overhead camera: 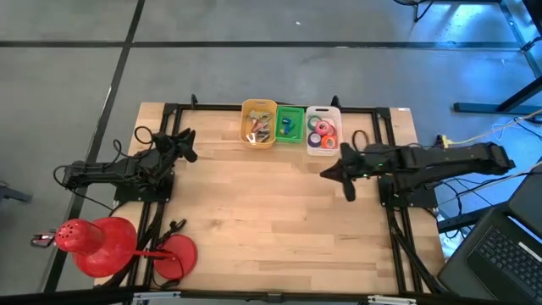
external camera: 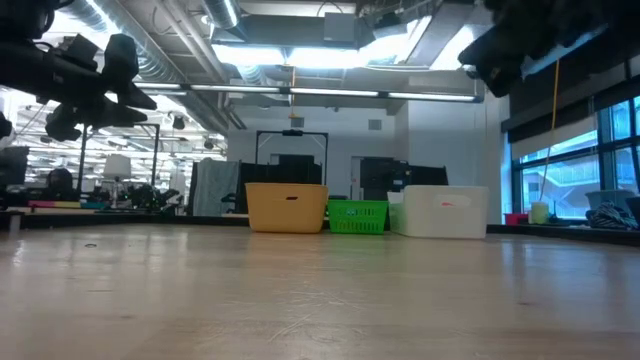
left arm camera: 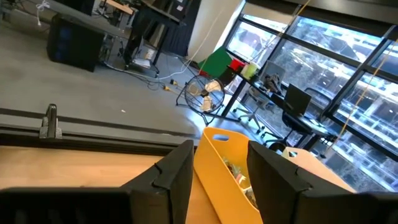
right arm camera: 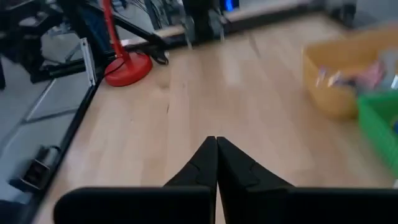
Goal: Pick and place Stapler, Stapler remover, tape
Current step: Return to Home Position
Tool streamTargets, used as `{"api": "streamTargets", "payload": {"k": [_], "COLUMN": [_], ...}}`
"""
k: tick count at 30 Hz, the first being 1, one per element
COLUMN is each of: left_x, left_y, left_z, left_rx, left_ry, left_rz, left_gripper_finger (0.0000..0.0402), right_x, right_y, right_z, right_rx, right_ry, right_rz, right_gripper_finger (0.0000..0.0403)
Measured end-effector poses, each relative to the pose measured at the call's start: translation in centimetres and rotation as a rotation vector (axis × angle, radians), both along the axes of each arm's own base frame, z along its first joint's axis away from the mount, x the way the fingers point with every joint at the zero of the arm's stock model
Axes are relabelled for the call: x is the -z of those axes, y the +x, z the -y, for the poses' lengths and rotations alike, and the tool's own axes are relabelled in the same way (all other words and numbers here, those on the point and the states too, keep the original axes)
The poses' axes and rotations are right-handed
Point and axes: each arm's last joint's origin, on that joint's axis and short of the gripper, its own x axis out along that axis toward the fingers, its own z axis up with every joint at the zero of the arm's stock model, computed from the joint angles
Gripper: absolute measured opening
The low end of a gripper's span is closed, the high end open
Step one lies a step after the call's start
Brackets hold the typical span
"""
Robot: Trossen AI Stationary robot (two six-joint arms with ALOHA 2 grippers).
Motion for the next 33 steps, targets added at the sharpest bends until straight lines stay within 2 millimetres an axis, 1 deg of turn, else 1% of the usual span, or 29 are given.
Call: {"api": "streamTargets", "payload": {"k": [2, 7, 10, 13, 17, 21, 26, 29, 33], "left_x": [0.0, 0.0, 0.0, 0.0, 0.0, 0.0, 0.0, 0.0, 0.0], "left_y": [0.0, 0.0, 0.0, 0.0, 0.0, 0.0, 0.0, 0.0, 0.0], "left_z": [0.0, 0.0, 0.0, 0.0, 0.0, 0.0, 0.0, 0.0, 0.0], "left_rx": [0.0, 0.0, 0.0, 0.0, 0.0, 0.0, 0.0, 0.0, 0.0], "left_ry": [0.0, 0.0, 0.0, 0.0, 0.0, 0.0, 0.0, 0.0, 0.0], "left_rz": [0.0, 0.0, 0.001, 0.001, 0.001, 0.001, 0.0, 0.0, 0.001], "left_gripper_finger": [0.0141, 0.0142, 0.0143, 0.0143, 0.0143, 0.0143, 0.0143, 0.0143, 0.0143], "right_x": [0.4, 2.2, 3.4, 4.8, 7.1, 8.6, 9.4, 9.1, 9.1], "right_y": [-1.2, -4.0, -5.2, -6.1, -7.2, -7.9, -8.4, -8.6, -8.6], "right_z": [0.1, 0.3, 0.4, 0.6, 1.1, 1.5, 1.6, 1.5, 1.5], "right_rx": [-0.036, -0.13, -0.134, -0.083, -0.018, 0.029, 0.038, 0.013, 0.007], "right_ry": [-0.075, -0.345, -0.41, -0.423, -0.405, -0.391, -0.388, -0.387, -0.388], "right_rz": [0.061, 0.216, 0.282, 0.323, 0.342, 0.379, 0.425, 0.472, 0.469], "right_gripper_finger": [0.0003, 0.0002, 0.0002, 0.0003, 0.0003, 0.0003, 0.0003, 0.0004, 0.0004]}}
